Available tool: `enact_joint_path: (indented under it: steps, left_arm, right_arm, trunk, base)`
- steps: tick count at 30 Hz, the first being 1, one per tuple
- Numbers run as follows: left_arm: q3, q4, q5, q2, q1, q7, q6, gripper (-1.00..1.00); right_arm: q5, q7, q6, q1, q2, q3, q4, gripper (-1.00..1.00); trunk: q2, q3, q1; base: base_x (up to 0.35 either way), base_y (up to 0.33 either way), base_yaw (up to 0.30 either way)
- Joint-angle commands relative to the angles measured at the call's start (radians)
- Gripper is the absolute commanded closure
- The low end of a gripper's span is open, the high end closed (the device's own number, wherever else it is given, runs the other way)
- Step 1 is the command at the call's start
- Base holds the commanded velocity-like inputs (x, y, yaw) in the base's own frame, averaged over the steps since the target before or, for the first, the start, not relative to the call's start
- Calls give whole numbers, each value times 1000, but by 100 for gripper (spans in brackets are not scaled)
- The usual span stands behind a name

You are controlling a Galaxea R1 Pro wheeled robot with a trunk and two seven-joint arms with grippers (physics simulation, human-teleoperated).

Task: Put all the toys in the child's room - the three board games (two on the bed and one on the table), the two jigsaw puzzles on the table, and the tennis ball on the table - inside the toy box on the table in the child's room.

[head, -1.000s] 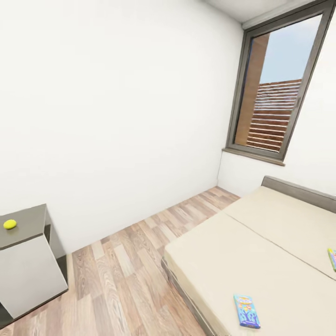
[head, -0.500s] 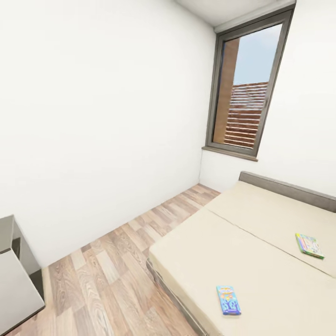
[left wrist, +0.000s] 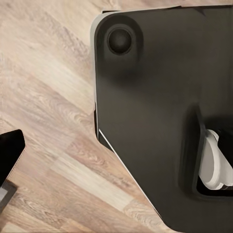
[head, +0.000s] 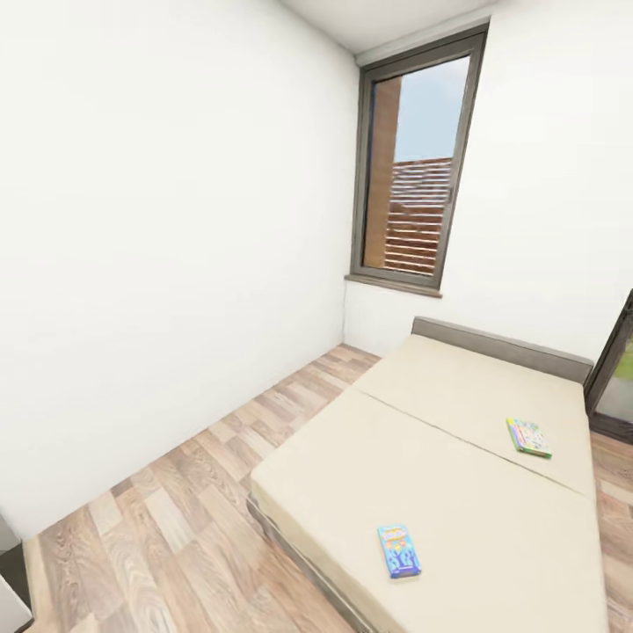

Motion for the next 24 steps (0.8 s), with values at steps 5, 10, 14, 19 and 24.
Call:
enact_joint_path:
  steps: [5, 10, 14, 19, 24]
  left_arm:
    - [-1, 0, -1, 0, 0, 0, -5, -100]
    - [-1, 0, -1, 0, 1, 1, -5, -100]
    - [-1, 0, -1, 0, 0, 1, -5, -100]
    - [-1, 0, -1, 0, 0, 0, -4, -100]
    - [0, 0, 0, 0, 1, 1, -4, -100]
  right_arm:
    - [-1, 1, 0, 0, 0, -1, 0, -100]
    - [-1, 1, 0, 0, -1, -1, 0, -100]
    - [-1, 1, 0, 0, -1, -1, 0, -100]
    - [-1, 1, 0, 0, -1, -1, 0, -100]
    - [-1, 1, 0, 0, -1, -1, 0, -100]
  trunk:
    - [0, 0, 0]
    - [0, 0, 0]
    - [0, 0, 0]
    - [0, 0, 0]
    - [0, 0, 0]
  base:
    - [0, 0, -278]
    - [0, 0, -278]
    - [0, 0, -278]
    - [0, 0, -278]
    - [0, 0, -278]
